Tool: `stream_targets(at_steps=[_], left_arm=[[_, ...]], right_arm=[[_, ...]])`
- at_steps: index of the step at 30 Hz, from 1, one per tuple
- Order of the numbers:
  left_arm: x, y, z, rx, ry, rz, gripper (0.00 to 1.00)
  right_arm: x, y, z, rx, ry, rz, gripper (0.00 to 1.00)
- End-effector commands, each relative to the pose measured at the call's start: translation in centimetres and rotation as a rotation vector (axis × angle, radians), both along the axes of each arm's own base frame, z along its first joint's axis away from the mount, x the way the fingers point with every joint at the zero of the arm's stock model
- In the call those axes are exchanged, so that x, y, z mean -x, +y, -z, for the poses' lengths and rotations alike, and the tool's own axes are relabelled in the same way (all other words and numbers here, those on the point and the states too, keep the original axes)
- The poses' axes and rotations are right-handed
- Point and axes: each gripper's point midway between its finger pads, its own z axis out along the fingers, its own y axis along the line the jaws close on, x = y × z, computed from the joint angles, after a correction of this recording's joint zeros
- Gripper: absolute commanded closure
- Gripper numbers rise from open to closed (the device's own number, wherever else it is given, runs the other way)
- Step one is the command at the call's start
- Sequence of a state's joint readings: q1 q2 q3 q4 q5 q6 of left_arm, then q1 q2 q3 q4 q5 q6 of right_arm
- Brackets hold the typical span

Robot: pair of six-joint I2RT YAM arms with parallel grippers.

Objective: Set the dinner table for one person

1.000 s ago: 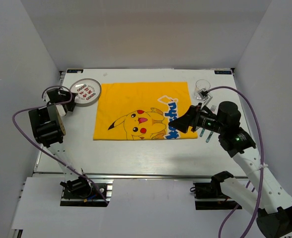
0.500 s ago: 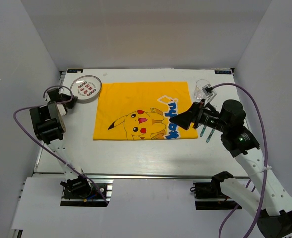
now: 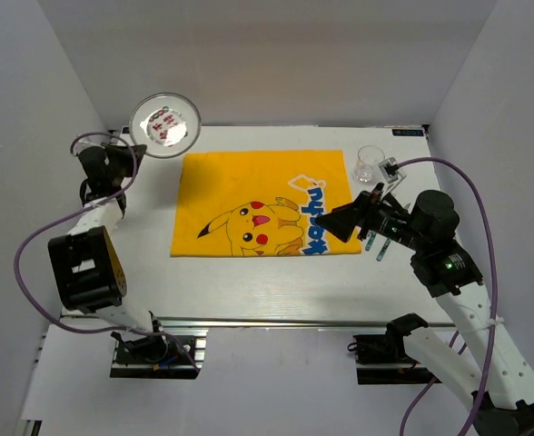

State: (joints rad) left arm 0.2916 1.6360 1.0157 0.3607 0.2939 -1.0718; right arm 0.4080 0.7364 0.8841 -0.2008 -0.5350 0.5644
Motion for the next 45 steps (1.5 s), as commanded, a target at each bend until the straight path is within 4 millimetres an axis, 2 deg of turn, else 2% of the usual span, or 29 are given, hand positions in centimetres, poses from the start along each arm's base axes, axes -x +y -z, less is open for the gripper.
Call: stream_targets(at_steps=[1,2,4,5,8,9,12,13,16,22,26,29,37,42,44,45], left_arm=[[1.8,-7.2,-1.2,-0.012,-0.021,0.235,1.0],[2.3,-10.0,-0.9,-0.014,-0.004,0.302,1.0],[3.2,-12.8,-0.2,-0.017,0.025,0.375,1.0],[3.8,-15.0,0.1,-0.02,0.035,0.427,1.0],[4.9,-18.2,1.1,-0.018,0.056,0.504,1.0],[5.4,-20.3,2.1,-0.016,0.077,0.555,1.0],[5.8,-23.3,3.7,-0.029,0.113,0.623,1.0],[6.0,-24.6,5.2,-0.023,0.146,0.656,1.0],[6.5,-26.6,7.5,-0.012,0.195,0.71,1.0],[6.9,-27.1,11.1,-0.035,0.264,0.72,1.0],[5.7,-27.4,10.7,-0.053,0.234,0.723,1.0],[5.0,-27.3,11.3,-0.074,0.253,0.721,1.0],[6.0,-26.9,15.0,-0.069,0.346,0.709,1.0],[6.6,-27.3,15.7,-0.063,0.381,0.724,1.0],[6.6,-26.8,15.9,-0.083,0.401,0.7,1.0],[6.7,-26.6,15.8,-0.09,0.401,0.695,0.97]], right_arm=[[-1.2,-0.9,0.2,0.041,-0.021,0.083,0.11],[-2.1,-1.6,0.8,0.061,0.001,0.145,0.11],[-3.4,-2.8,0.6,0.083,0.01,0.255,0.11],[-3.8,-3.2,1.0,0.099,0.028,0.283,0.11],[-4.4,-4.0,0.9,0.11,0.022,0.342,0.11],[-4.6,-4.1,1.0,0.114,0.021,0.348,0.11],[-4.8,-4.3,1.6,0.121,0.03,0.363,0.11],[-4.6,-4.2,1.5,0.117,0.029,0.353,0.11],[-4.5,-4.2,2.4,0.124,0.044,0.349,0.11],[-4.1,-4.4,3.9,0.146,0.055,0.344,0.11],[-3.7,-4.3,4.2,0.158,0.049,0.326,0.11],[-3.8,-4.4,4.2,0.166,0.044,0.327,0.11],[-3.8,-4.5,4.3,0.177,0.04,0.331,0.11],[-3.9,-4.7,4.2,0.182,0.034,0.339,0.11],[-3.9,-4.7,4.3,0.184,0.036,0.34,0.11],[-3.9,-4.7,4.4,0.185,0.037,0.338,0.11]])
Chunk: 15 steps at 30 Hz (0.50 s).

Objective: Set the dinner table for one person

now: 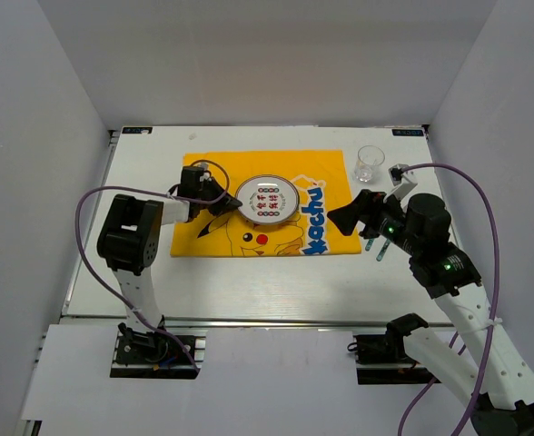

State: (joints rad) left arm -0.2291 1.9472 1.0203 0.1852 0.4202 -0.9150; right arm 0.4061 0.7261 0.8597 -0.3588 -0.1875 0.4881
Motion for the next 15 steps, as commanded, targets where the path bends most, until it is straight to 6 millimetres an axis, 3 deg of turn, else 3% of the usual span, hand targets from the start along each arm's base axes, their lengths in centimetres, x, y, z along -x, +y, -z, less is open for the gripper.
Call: stream_targets(at_steps=[1,3,4,7,8,10,11,13,15], left_arm=[[0.1,-0.3,-1.7,-0.023,-0.035,0.004,0.9],[0.2,-0.3,-1.7,-0.024,-0.037,0.007,0.78],[0.2,-0.3,-1.7,-0.023,-0.034,0.006,0.65],[0.5,0.1,-1.6,-0.046,-0.009,-0.004,0.49],[0.7,0.1,-1.6,-0.066,-0.006,-0.014,0.34],[1.4,1.0,-2.0,-0.109,0.01,-0.037,0.2],[1.6,1.9,-1.9,-0.151,0.026,-0.073,0.1],[2.7,3.2,-2.6,-0.203,0.057,-0.109,0.02],[2.8,4.8,-3.2,-0.271,0.057,-0.173,0.02]], right_arm=[[0.0,-0.2,-0.5,0.009,-0.033,0.0,0.11],[0.0,0.1,-0.6,0.001,-0.032,-0.015,0.11],[0.1,0.1,-0.5,-0.001,-0.029,-0.017,0.11],[-0.1,0.0,-0.4,0.001,-0.028,-0.01,0.11],[-0.3,-0.1,-0.3,0.008,-0.027,-0.001,0.11],[-0.7,-0.6,0.5,0.037,0.017,0.039,0.11],[-2.0,-1.6,1.7,0.067,0.075,0.132,0.11],[-4.1,-3.6,2.9,0.14,0.143,0.285,0.11],[-6.1,-5.2,2.9,0.155,0.158,0.415,0.11]])
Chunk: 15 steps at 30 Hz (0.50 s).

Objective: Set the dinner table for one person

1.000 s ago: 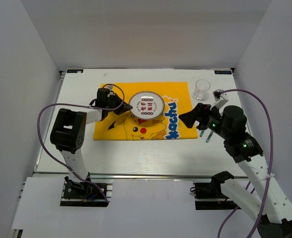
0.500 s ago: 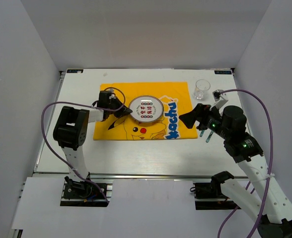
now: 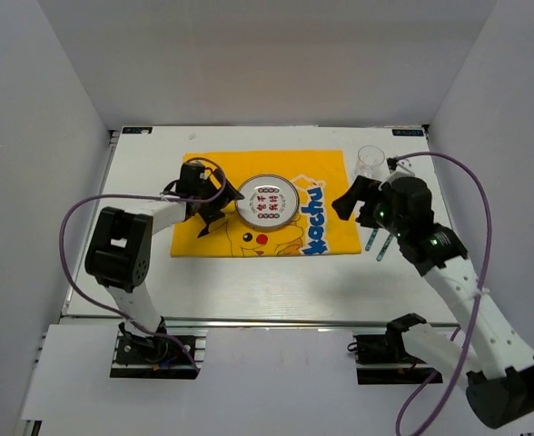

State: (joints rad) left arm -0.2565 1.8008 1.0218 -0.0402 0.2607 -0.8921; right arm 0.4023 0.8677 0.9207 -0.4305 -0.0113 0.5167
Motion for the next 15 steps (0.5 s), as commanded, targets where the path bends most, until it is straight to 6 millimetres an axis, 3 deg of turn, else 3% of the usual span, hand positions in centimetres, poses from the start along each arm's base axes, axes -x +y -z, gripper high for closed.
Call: stream_targets(at_steps=[1,2,3,4,6,8,9,11,12,13,14,15], left_arm=[[1.8,3.8,-2.1,-0.16,0.02,-0.112,0.02],[1.7,4.6,-2.6,-0.195,0.009,-0.14,0.02],[1.9,4.9,-3.2,-0.212,0.004,-0.142,0.02],[1.9,5.6,-4.5,-0.246,-0.005,-0.161,0.02],[2.8,6.7,-5.3,-0.313,0.025,-0.158,0.02],[2.3,7.1,-7.6,-0.333,-0.01,-0.128,0.02],[3.2,7.2,-7.6,-0.369,0.015,-0.069,0.02],[2.8,7.3,-8.9,-0.422,0.0,0.009,0.02],[3.7,8.0,-8.6,-0.467,0.044,0.021,0.02],[3.8,8.3,-8.7,-0.487,0.051,0.032,0.02],[4.0,8.3,-8.8,-0.495,0.053,0.045,0.02],[4.3,8.0,-9.3,-0.486,0.035,0.08,0.02]], right_arm=[[-4.7,-4.7,1.2,0.127,0.044,0.327,0.11],[-6.0,-5.9,1.6,0.153,0.055,0.401,0.11],[-7.4,-6.8,0.6,0.155,0.044,0.45,0.11],[-9.4,-7.5,2.4,0.214,0.088,0.495,0.11],[-13.3,-9.2,2.9,0.242,0.131,0.567,0.11],[-15.5,-10.8,3.2,0.271,0.152,0.629,0.11],[-17.7,-12.2,3.1,0.294,0.154,0.679,0.11],[-19.5,-13.5,3.4,0.329,0.171,0.713,0.11],[-20.9,-13.8,5.4,0.363,0.211,0.716,0.11],[-22.6,-15.0,3.9,0.345,0.186,0.75,0.11],[-23.2,-15.2,5.0,0.367,0.224,0.743,0.11],[-24.3,-16.2,7.8,0.403,0.289,0.749,0.12]])
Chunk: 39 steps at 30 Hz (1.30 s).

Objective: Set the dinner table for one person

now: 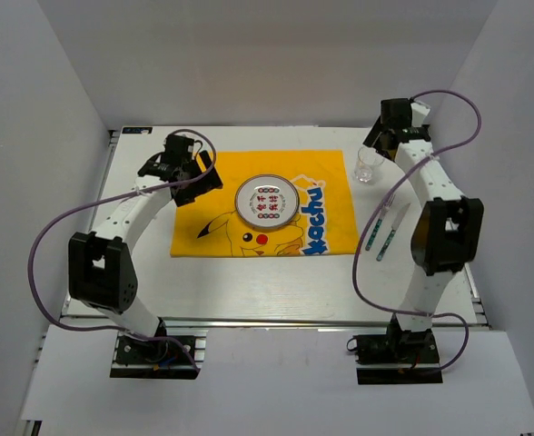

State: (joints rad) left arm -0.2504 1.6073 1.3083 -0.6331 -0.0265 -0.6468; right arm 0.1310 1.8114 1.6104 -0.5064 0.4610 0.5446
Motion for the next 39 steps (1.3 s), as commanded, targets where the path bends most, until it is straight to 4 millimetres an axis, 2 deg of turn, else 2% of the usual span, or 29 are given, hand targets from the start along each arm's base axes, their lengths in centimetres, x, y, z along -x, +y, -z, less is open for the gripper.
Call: stream_targets(at_steps=[1,2,3,5,8,13,16,17,19,20,21,22,24,27,29,30,33,34,35,37,39], left_arm=[[2.8,1.4,-0.5,-0.094,0.059,0.1,0.02],[3.2,1.4,-0.2,-0.099,0.059,0.121,0.02],[3.2,1.2,-0.9,-0.088,0.025,0.133,0.02],[3.6,0.7,-0.7,-0.067,0.021,0.168,0.02],[3.9,0.2,0.4,-0.048,0.048,0.188,0.02],[4.0,-0.6,1.4,-0.014,0.073,0.218,0.02],[4.1,-0.7,1.5,-0.005,0.069,0.216,0.02],[4.1,-0.7,1.4,-0.008,0.066,0.216,0.02],[4.1,-0.5,1.5,-0.013,0.067,0.212,0.02],[4.1,-0.5,1.5,-0.016,0.065,0.21,0.02],[4.1,-0.5,1.6,-0.016,0.068,0.21,0.02],[4.1,-0.5,1.6,-0.013,0.067,0.212,0.02],[4.1,-0.7,1.7,-0.004,0.07,0.217,0.02],[4.2,-1.0,1.9,0.009,0.072,0.223,0.02],[4.3,-0.9,1.7,0.007,0.066,0.219,0.02],[4.4,-1.0,1.8,-0.001,0.066,0.217,0.02],[4.4,-0.4,1.3,-0.024,0.044,0.192,0.02],[4.4,-0.3,1.3,-0.027,0.045,0.185,0.02],[4.5,-0.2,1.3,-0.029,0.047,0.182,0.02],[4.6,0.0,1.3,-0.034,0.048,0.175,0.02],[4.6,-0.1,1.3,-0.032,0.05,0.175,0.02]], right_arm=[[-3.3,-3.4,-0.3,0.069,0.025,0.087,0.13],[-3.9,-3.7,0.4,0.075,0.043,0.086,0.13],[-4.7,-3.8,1.7,0.077,0.055,0.077,0.15],[-5.5,-4.4,2.4,0.089,0.053,0.059,0.16],[-6.4,-5.1,3.9,0.078,0.066,0.048,0.19],[-7.4,-4.1,6.7,0.024,0.09,-0.024,0.26],[-7.3,-3.3,8.4,-0.012,0.103,-0.053,0.38],[-7.0,-3.1,9.3,-0.025,0.118,-0.062,0.51],[-6.9,-2.8,9.9,-0.035,0.119,-0.069,0.64],[-6.8,-2.6,9.9,-0.038,0.118,-0.071,0.79],[-6.6,-2.6,10.2,-0.039,0.124,-0.072,0.87],[-6.5,-2.2,10.2,-0.041,0.127,-0.078,1.0],[-6.6,-2.0,9.7,-0.046,0.121,-0.083,1.0],[-6.7,-1.1,7.7,-0.037,0.087,-0.114,1.0],[-6.8,0.3,5.8,-0.01,0.053,-0.143,1.0],[-6.9,1.8,4.5,0.011,0.03,-0.174,1.0],[-6.9,3.3,3.4,0.027,0.022,-0.215,1.0],[-7.0,4.9,2.8,0.03,0.01,-0.249,1.0],[-7.0,5.4,2.8,0.035,0.011,-0.261,1.0],[-7.1,7.5,3.0,0.034,0.016,-0.305,1.0],[-7.1,8.7,3.8,0.036,0.04,-0.325,1.0]])
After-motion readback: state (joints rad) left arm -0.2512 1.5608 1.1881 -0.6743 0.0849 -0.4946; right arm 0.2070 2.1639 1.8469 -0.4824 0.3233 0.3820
